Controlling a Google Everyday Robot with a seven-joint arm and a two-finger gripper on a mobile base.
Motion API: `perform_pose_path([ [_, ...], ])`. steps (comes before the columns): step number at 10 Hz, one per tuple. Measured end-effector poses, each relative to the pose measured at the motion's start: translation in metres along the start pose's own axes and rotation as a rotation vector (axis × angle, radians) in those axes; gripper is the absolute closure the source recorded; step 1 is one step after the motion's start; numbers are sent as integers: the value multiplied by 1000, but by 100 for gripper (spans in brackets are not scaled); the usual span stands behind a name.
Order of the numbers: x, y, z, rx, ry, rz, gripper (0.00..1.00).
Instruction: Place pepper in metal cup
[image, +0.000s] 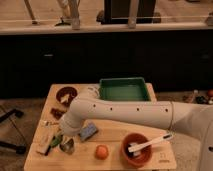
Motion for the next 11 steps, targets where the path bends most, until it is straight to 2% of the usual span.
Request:
perform_pose_path([
  [5,-20,-19,9,20,-163,-41,100],
  [11,-19,-22,14,45,-350,10,100],
])
